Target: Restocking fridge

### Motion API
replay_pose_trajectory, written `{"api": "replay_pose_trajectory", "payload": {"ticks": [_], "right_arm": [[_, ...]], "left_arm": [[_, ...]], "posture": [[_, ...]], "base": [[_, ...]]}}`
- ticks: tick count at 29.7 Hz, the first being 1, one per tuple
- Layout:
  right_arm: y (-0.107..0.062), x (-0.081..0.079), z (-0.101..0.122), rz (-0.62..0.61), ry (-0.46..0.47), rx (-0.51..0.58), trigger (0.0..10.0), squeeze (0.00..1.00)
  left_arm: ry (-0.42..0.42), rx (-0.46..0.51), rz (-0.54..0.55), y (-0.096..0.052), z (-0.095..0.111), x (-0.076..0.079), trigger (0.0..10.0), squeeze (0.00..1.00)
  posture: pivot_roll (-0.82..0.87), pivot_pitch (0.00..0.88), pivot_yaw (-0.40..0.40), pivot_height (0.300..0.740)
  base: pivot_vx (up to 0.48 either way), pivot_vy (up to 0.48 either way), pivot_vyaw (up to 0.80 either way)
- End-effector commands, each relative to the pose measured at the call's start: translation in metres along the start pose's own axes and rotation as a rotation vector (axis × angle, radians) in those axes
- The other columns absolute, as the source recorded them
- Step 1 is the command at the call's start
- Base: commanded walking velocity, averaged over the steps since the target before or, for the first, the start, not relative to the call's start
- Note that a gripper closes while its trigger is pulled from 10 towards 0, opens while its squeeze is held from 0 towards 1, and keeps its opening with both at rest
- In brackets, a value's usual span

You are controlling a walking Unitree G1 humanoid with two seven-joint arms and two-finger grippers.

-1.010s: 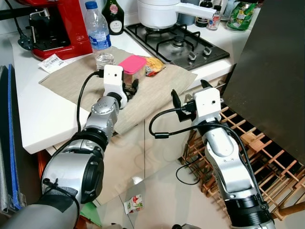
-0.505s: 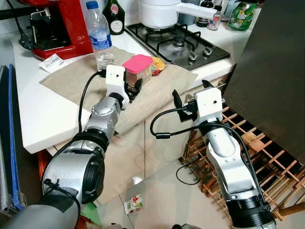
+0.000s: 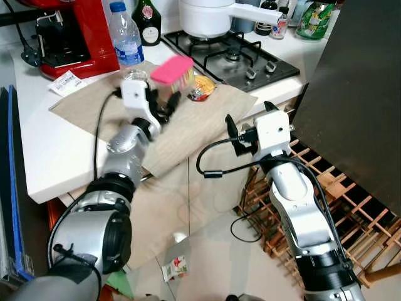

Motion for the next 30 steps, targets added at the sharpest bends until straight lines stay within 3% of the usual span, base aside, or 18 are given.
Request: {"api": "replay_pose_trajectory", "payload": {"ticks": [1, 8, 9, 10, 11, 12, 13, 15, 18, 25, 30], "right_arm": [[0.007, 0.003, 0.003, -0.011, 0.008, 0.017, 10.0, 0.00], [0.013, 0.005, 0.006, -0.019, 0.010, 0.040, 10.0, 0.00], [0.013, 0.012, 0.008, -0.042, 0.010, 0.055, 10.0, 0.00], [0.010, 0.028, 0.012, -0.099, 0.040, 0.076, 10.0, 0.00], [0.010, 0.028, 0.012, -0.099, 0.040, 0.076, 10.0, 0.00], [0.009, 0.036, 0.013, -0.126, 0.062, 0.082, 10.0, 0.00], [0.003, 0.052, 0.005, -0.178, 0.075, 0.060, 10.0, 0.00], [-0.002, 0.060, -0.006, -0.205, 0.072, 0.025, 10.0, 0.00], [-0.002, 0.059, -0.009, -0.208, 0.080, 0.015, 10.0, 0.00], [0.008, 0.039, -0.007, -0.174, 0.118, 0.021, 10.0, 0.00], [0.009, 0.040, -0.010, -0.156, 0.115, 0.006, 10.0, 0.00]], "left_arm": [[0.013, 0.030, 0.000, -0.006, 0.006, -0.005, 0.0, 0.00], [0.068, 0.106, 0.059, -0.030, 0.014, 0.003, 0.0, 0.00], [0.091, 0.119, 0.065, -0.035, 0.016, 0.009, 0.0, 0.00], [0.192, 0.138, 0.053, -0.040, 0.023, 0.023, 1.3, 0.00], [0.192, 0.138, 0.053, -0.040, 0.023, 0.023, 1.3, 0.00], [0.254, 0.146, 0.042, -0.041, 0.026, 0.029, 1.3, 0.00], [0.226, 0.159, 0.028, -0.039, 0.030, 0.041, 10.0, 0.00], [0.228, 0.160, 0.026, -0.036, 0.032, 0.047, 10.0, 0.00], [0.228, 0.152, 0.057, -0.034, 0.030, 0.046, 10.0, 0.00], [0.196, 0.125, 0.067, -0.029, 0.029, 0.056, 10.0, 0.00], [0.181, 0.107, 0.103, -0.030, 0.026, 0.052, 10.0, 0.00]], "posture": [[-0.07, 0.000, 0.024, 0.740], [-0.04, 0.000, 0.029, 0.740], [-0.02, 0.000, 0.023, 0.740], [-0.01, 0.000, 0.020, 0.740], [-0.01, 0.000, 0.020, 0.740], [-0.01, 0.000, 0.016, 0.740], [0.00, 0.000, 0.008, 0.740], [0.01, 0.000, 0.006, 0.740], [0.01, 0.000, 0.006, 0.740], [0.00, 0.000, -0.002, 0.740], [0.00, 0.000, -0.014, 0.740]], "base": [[0.000, 0.000, 0.00], [0.000, 0.000, 0.00], [0.000, 0.000, 0.00], [0.000, 0.000, 0.00], [0.000, 0.000, 0.00], [0.000, 0.000, 0.00], [0.000, 0.000, 0.00], [0.000, 0.000, 0.00], [0.000, 0.000, 0.00], [0.000, 0.000, 0.00], [-0.118, 0.000, 0.00]]}}
Point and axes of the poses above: a point about 5 cm out from each wrist's last joint towards the gripper, its own y axis pointing out of the wrist towards the gripper, its own z axis along the axis of the wrist's last joint, x = y × z, the point moved 4 cm from there along y, pointing out of the wrist towards the gripper
